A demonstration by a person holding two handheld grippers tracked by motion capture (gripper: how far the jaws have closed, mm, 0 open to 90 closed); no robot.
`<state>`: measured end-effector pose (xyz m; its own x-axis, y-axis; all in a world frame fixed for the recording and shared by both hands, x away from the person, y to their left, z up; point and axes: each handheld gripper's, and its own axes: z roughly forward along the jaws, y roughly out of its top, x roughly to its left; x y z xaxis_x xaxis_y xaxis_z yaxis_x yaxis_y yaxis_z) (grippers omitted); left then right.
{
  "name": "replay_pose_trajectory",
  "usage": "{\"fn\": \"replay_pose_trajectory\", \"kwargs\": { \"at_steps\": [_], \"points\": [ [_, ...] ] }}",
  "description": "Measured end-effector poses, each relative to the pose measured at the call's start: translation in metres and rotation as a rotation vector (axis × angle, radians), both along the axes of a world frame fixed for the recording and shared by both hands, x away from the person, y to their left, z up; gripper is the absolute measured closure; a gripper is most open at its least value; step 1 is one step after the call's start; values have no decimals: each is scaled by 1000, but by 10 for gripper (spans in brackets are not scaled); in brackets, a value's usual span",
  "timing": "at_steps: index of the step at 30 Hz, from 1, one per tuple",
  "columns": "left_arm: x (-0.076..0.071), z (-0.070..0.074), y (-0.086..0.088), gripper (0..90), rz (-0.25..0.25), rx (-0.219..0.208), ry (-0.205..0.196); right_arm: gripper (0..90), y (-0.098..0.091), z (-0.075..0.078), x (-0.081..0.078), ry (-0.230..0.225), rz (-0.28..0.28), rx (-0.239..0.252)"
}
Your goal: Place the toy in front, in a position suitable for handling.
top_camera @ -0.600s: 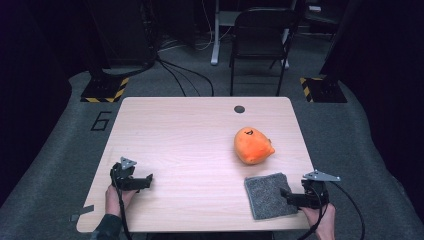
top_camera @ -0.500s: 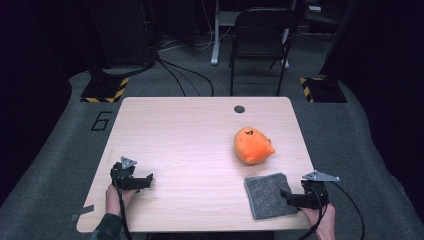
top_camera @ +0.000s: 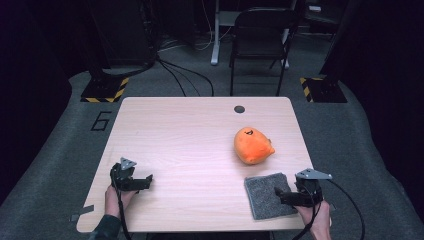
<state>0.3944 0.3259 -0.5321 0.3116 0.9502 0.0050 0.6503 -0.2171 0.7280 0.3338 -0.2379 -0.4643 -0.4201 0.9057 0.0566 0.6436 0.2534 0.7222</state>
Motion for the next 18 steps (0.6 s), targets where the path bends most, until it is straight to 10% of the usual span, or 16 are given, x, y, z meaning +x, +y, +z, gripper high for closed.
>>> {"fn": "replay_pose_trajectory", "kwargs": {
  "at_steps": [18],
  "points": [
    [3,0,-1,2,-4,0,0,96,30,26,45,-48,119,-64]
  ]
}}
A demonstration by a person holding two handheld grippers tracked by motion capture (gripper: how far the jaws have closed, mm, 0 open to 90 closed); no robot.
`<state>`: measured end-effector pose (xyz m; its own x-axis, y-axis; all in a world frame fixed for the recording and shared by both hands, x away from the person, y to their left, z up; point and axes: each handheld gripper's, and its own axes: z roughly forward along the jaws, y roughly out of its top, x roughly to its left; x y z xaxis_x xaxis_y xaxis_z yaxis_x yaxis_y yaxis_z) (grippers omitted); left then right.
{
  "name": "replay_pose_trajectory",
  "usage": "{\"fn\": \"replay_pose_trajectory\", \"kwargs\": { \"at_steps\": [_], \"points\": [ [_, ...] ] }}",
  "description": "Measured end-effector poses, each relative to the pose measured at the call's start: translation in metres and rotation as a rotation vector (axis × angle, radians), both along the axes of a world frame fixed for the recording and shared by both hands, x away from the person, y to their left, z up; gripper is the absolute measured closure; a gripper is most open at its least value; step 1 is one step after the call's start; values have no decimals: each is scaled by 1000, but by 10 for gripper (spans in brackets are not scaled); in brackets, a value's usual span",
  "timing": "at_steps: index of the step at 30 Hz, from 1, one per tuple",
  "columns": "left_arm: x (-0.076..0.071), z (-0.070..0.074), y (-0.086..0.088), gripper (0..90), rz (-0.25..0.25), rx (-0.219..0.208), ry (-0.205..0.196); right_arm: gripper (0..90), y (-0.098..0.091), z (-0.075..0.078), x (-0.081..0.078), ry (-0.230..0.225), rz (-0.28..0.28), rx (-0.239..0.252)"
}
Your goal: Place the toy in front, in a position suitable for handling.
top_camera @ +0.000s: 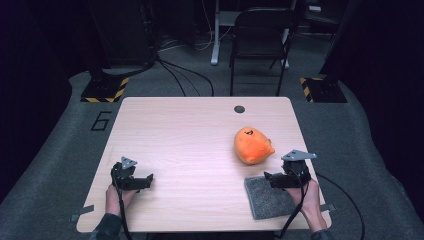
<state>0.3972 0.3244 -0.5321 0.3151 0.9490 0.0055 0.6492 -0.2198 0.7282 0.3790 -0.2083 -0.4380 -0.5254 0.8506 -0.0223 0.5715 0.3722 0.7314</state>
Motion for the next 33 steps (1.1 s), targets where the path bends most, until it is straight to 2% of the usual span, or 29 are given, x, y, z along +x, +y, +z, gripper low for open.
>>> {"fn": "replay_pose_trajectory", "kwargs": {
  "at_steps": [4,8,10,12,14,18,26,31,33],
  "points": [
    [0,0,0,2,0,0,0,100,6,4,10,-3,15,-11],
    [0,0,0,2,0,0,1,108,11,8,20,-5,25,4],
    [-2,0,0,3,-7,-4,4,111,19,11,32,9,36,-9],
    [-2,0,0,3,-10,0,3,111,21,12,34,4,33,-13],
    [-2,0,0,3,-7,-1,1,113,25,16,44,-2,45,-22],
    [-2,0,0,3,-7,-2,1,122,29,20,55,6,35,-20],
    [-2,0,0,3,-7,-2,1,136,34,18,79,19,32,-41],
    [-2,0,0,3,-7,-2,1,149,38,30,96,8,44,-70],
    [-2,0,0,3,-7,-2,1,150,40,32,100,19,55,-78]
  ]
}}
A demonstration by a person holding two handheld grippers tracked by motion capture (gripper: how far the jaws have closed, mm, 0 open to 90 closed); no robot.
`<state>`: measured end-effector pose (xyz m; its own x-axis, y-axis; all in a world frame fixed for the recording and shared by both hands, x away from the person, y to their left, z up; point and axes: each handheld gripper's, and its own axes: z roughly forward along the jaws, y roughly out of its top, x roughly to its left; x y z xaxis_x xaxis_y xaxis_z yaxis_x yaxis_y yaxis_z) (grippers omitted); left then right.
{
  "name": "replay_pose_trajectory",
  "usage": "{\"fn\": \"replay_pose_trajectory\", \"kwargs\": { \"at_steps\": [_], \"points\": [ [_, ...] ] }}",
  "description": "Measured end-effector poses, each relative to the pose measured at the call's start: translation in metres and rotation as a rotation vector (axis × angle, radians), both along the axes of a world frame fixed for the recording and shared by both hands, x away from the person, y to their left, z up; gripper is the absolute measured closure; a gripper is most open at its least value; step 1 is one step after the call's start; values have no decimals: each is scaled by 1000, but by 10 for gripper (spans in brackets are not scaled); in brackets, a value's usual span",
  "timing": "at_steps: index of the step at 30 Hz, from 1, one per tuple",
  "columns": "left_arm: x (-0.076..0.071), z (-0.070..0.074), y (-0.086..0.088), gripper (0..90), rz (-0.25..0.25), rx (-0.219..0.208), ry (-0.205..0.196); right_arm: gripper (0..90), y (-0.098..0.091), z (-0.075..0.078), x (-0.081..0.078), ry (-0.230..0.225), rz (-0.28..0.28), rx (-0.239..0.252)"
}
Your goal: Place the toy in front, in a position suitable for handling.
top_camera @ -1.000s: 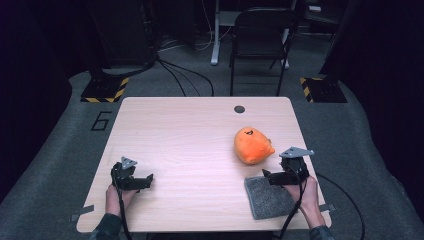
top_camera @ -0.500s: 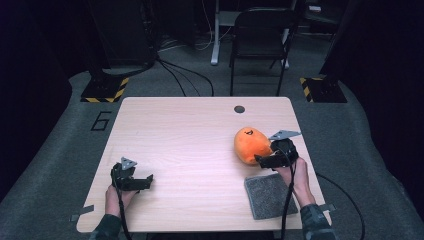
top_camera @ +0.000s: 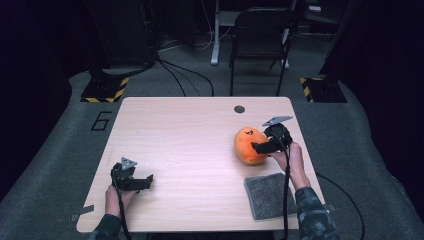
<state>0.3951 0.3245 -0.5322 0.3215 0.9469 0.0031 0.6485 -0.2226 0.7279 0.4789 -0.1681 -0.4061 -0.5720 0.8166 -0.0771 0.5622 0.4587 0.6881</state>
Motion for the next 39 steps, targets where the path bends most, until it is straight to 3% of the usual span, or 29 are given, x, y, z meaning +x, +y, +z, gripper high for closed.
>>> {"fn": "replay_pose_trajectory", "kwargs": {
  "at_steps": [8,11,17,18,20,21,25,27,30,34,39],
  "points": [
    [0,0,0,3,-1,3,0,141,4,-5,26,66,28,-20],
    [0,0,0,3,-7,4,-2,0,7,-16,35,129,33,-32],
    [0,0,0,3,-8,5,-1,0,9,-22,41,153,35,-18],
    [0,0,0,3,-7,4,-2,96,10,-23,42,170,42,-23],
    [0,0,0,3,-8,5,-1,140,11,-23,42,170,38,-28],
    [0,0,0,3,-8,5,-1,241,12,-24,43,197,47,-20],
    [0,0,0,4,-7,4,-2,360,15,-28,44,219,52,-29],
    [0,0,0,3,-8,4,-2,455,17,-34,42,228,54,-60],
    [0,0,0,4,-8,5,-2,565,18,-39,39,237,42,-47],
    [0,0,0,4,-9,6,0,656,23,-40,30,223,23,-69],
    [0,0,0,4,-8,5,-2,707,23,-36,27,192,-33,-38]
  ]
}}
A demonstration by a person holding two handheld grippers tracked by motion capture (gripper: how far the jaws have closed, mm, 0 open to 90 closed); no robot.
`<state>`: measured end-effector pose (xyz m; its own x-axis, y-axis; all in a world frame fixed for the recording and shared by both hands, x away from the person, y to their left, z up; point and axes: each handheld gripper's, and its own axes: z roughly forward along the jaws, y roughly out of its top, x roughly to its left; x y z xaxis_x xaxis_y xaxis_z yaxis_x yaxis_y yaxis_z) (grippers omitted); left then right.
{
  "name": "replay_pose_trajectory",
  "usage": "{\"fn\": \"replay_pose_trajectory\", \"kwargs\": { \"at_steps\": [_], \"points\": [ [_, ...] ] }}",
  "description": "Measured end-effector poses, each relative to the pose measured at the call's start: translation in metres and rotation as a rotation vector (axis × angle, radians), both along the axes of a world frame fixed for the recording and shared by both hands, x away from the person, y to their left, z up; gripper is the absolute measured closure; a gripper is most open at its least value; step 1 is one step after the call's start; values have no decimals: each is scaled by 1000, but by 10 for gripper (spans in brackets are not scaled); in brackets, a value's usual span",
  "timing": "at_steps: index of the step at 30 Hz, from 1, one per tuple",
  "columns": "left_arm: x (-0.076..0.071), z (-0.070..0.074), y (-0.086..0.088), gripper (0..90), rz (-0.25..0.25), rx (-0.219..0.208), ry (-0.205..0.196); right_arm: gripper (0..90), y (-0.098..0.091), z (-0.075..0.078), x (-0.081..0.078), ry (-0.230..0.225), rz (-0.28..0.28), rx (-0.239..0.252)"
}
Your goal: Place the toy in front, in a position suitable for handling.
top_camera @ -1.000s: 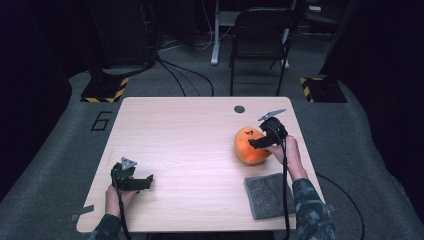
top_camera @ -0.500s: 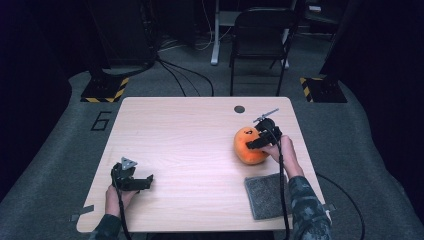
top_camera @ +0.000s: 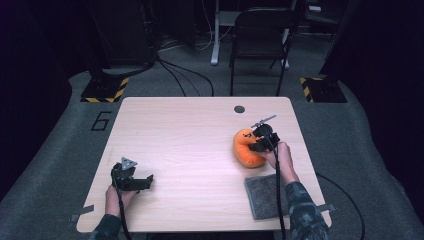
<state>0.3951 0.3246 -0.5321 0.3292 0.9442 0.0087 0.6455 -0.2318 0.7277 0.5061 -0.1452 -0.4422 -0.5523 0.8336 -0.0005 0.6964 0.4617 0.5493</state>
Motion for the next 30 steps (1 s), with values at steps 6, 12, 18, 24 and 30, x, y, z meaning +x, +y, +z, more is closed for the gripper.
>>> {"fn": "replay_pose_trajectory", "kwargs": {
  "at_steps": [6,12,18,24,30],
  "points": [
    [0,0,0,4,1,-1,-1,719,1,26,-6,-44,-72,55],
    [0,0,0,4,0,-1,1,710,5,54,-21,-91,-120,108],
    [0,0,0,4,0,0,1,704,15,84,-40,-129,-149,135],
    [0,0,0,4,0,1,3,699,27,94,-52,-140,-160,174],
    [0,0,0,4,0,0,3,695,43,81,-57,-138,-207,238]
  ]
}}
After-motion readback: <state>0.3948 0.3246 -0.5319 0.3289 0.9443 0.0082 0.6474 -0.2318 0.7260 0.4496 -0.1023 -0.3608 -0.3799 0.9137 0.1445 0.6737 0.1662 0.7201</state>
